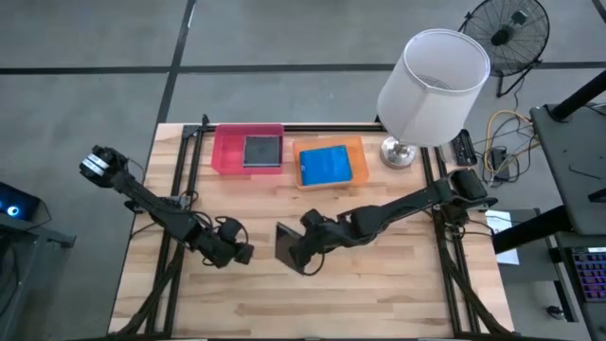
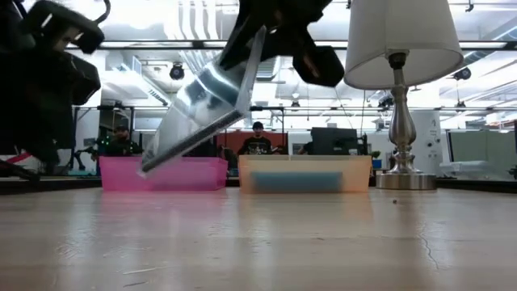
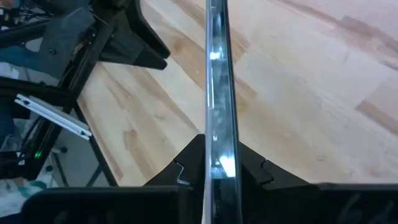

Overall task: Pick & place jewel cases by type
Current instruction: Put the black CD case into the pink bin

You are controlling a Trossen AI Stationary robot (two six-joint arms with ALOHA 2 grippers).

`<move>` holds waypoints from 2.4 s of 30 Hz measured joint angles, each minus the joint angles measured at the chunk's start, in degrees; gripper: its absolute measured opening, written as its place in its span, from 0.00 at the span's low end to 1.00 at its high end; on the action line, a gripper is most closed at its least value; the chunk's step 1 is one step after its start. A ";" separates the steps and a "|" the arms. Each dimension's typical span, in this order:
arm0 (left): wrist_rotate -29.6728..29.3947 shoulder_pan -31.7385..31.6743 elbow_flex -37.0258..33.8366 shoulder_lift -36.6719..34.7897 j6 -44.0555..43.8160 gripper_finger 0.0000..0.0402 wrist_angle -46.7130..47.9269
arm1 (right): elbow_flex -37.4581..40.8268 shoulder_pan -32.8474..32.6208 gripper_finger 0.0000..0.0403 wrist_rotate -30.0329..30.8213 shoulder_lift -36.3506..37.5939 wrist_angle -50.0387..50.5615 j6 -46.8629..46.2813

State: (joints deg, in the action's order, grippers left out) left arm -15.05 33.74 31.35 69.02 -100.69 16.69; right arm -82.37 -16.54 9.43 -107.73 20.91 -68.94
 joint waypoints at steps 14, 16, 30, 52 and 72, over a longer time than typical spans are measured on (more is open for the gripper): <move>-0.44 0.00 0.02 -3.81 3.82 0.26 -0.20 | -0.02 0.09 0.03 -0.30 5.31 0.14 6.29; -0.44 0.00 0.02 -3.81 4.37 0.26 -0.20 | -0.02 0.07 0.03 -0.64 5.98 -0.21 8.17; -0.57 0.00 0.11 -3.81 6.09 0.26 -0.18 | -0.13 -0.33 0.03 0.51 16.31 -0.86 32.57; -1.76 -0.04 -0.34 -3.81 5.03 0.26 0.92 | -0.13 -0.33 0.03 1.14 26.82 -2.71 86.88; -12.22 -2.33 -0.66 -3.81 4.04 0.26 0.91 | -1.01 -0.29 0.03 13.46 26.74 -4.87 125.47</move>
State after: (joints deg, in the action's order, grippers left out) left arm -27.26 31.40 30.70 65.21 -96.65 17.60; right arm -83.38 -16.82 22.90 -80.99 16.04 56.53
